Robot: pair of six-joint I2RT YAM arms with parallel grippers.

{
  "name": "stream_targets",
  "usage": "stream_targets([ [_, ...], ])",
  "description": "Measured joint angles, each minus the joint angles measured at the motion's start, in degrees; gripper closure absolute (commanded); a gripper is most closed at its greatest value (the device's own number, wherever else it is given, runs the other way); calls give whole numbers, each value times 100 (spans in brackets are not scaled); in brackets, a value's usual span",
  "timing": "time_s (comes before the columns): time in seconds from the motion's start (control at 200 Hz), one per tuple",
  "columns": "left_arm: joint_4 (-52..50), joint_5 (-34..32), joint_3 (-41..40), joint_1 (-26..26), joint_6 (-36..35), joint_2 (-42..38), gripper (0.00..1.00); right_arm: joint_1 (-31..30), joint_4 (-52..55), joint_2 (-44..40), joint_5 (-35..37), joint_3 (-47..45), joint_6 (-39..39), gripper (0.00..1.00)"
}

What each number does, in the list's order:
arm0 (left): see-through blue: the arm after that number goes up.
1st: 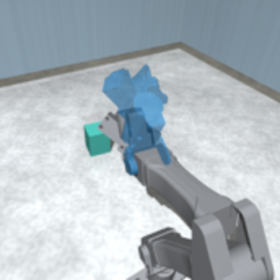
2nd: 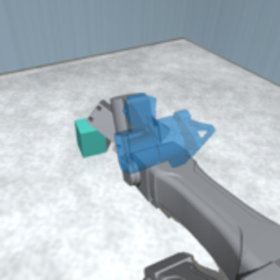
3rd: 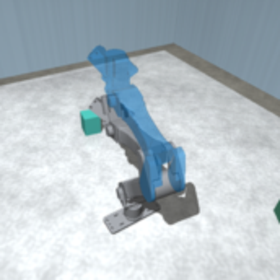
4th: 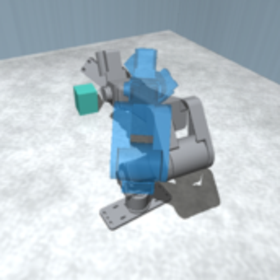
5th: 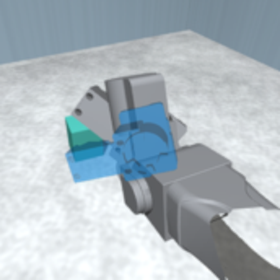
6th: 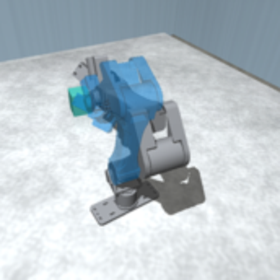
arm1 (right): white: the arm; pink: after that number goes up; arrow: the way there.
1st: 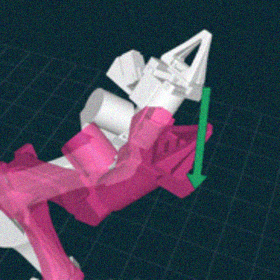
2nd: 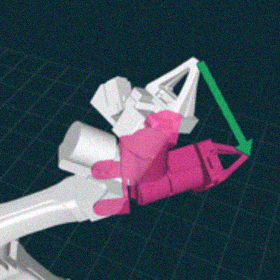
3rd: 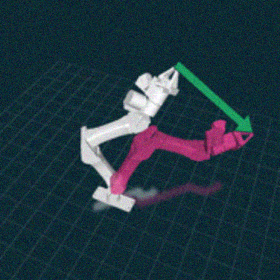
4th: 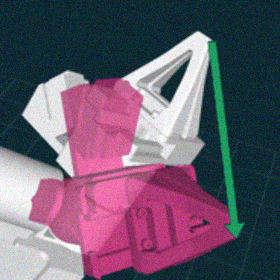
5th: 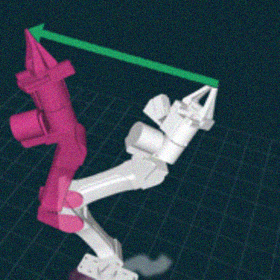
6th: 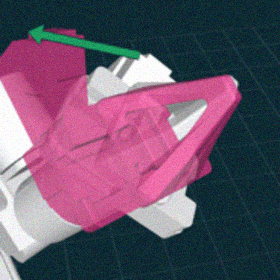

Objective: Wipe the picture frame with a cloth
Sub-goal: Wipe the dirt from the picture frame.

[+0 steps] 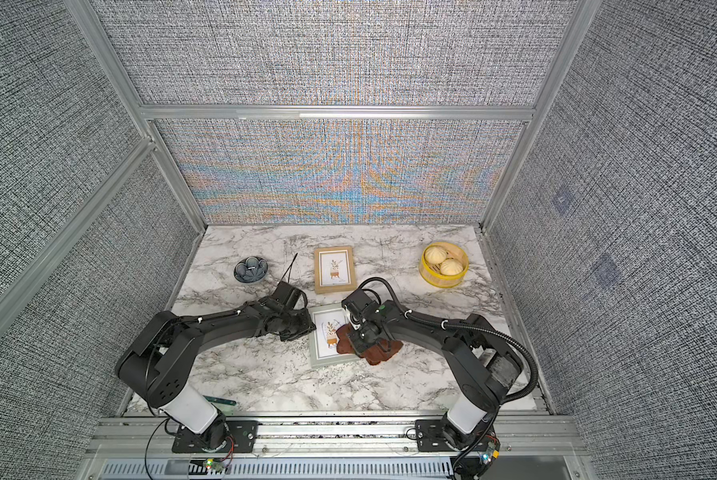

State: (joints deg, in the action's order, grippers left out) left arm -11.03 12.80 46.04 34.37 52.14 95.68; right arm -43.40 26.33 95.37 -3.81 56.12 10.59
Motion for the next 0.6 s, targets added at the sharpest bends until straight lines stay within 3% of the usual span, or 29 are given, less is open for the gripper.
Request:
stream_targets([
  [0.29, -177, 0, 133, 0, -138, 74, 80, 271, -734, 339, -216, 866, 85, 100],
  [0.6, -149, -7, 131, 4, -155, 66, 81, 505, -1198, 951, -396, 879, 219, 100],
])
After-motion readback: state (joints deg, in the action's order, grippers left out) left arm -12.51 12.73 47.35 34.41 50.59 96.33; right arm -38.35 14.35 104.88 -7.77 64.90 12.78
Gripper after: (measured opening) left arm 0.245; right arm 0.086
